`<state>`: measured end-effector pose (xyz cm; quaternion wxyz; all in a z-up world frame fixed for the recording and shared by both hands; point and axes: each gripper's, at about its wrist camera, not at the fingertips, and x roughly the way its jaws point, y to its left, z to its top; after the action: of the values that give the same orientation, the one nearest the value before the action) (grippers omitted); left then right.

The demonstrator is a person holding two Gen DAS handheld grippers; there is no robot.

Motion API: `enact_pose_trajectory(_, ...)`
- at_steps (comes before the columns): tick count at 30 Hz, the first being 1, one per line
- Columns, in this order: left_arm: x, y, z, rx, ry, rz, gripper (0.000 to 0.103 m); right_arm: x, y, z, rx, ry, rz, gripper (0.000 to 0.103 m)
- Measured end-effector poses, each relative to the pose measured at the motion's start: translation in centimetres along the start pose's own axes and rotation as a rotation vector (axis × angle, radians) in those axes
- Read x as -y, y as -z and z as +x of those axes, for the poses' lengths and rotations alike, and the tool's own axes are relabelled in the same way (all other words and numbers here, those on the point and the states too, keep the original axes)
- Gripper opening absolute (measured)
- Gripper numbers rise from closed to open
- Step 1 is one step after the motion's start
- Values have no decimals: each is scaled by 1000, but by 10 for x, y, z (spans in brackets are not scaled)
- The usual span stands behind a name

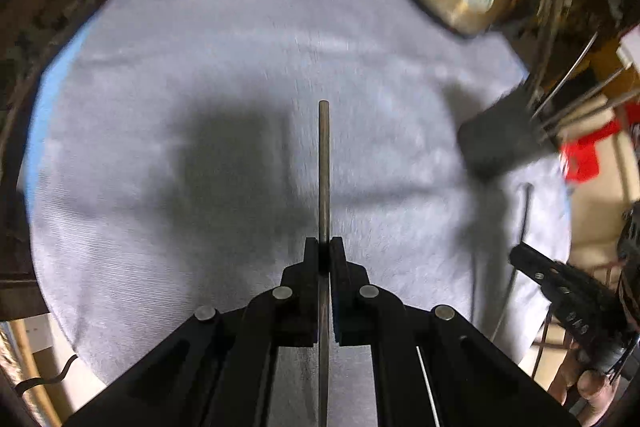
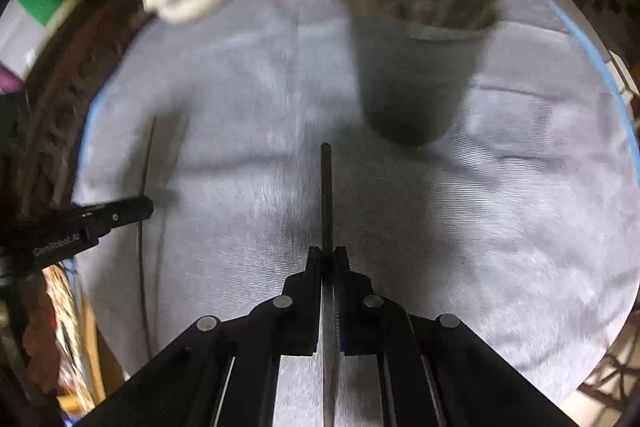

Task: Organize utensils
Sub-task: 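Lift the held chopsticks upright with both tools toward the grey cup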

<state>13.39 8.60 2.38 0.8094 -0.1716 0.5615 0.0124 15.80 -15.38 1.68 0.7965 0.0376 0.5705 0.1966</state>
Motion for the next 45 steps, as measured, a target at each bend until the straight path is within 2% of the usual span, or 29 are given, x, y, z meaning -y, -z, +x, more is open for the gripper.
enact_pose_trajectory(2, -8, 3, -23, 113, 18, -34, 5, 15, 3, -25, 100, -8, 58, 6)
enact_pose_trajectory(4, 4, 9, -41, 206, 28, -56, 5, 34, 5, -51, 206, -23, 113, 6)
enact_pose_trajectory(8, 12, 19, -69, 416, 6, -80, 5, 57, 12, -94, 442, -52, 199, 6)
enact_pose_trajectory(12, 23, 35, -80, 600, -52, -79, 5, 66, 23, -126, 613, 38, 208, 6)
enact_pose_trajectory(16, 22, 50, -74, 678, -138, -88, 5, 62, 37, -133, 710, 132, 165, 7)
enact_pose_trajectory(19, 22, 57, -72, 693, -171, -82, 5, 54, 51, -136, 743, 164, 137, 7)
enact_pose_trajectory(23, 15, 73, -73, 701, -173, -80, 5, 47, 66, -146, 753, 169, 102, 8)
enact_pose_trajectory(30, -5, 111, -82, 666, -134, -95, 5, 46, 91, -151, 758, 154, 97, 8)
enact_pose_trajectory(34, -10, 121, -92, 681, -123, -106, 5, 49, 96, -152, 753, 145, 110, 8)
enact_pose_trajectory(39, -3, 95, -102, 766, -133, -115, 5, 44, 93, -152, 747, 140, 102, 8)
enact_pose_trajectory(43, 10, 63, -91, 820, -166, -121, 5, 40, 94, -151, 750, 143, 91, 7)
enact_pose_trajectory(45, 14, 51, -81, 823, -173, -135, 5, 40, 94, -151, 749, 144, 95, 7)
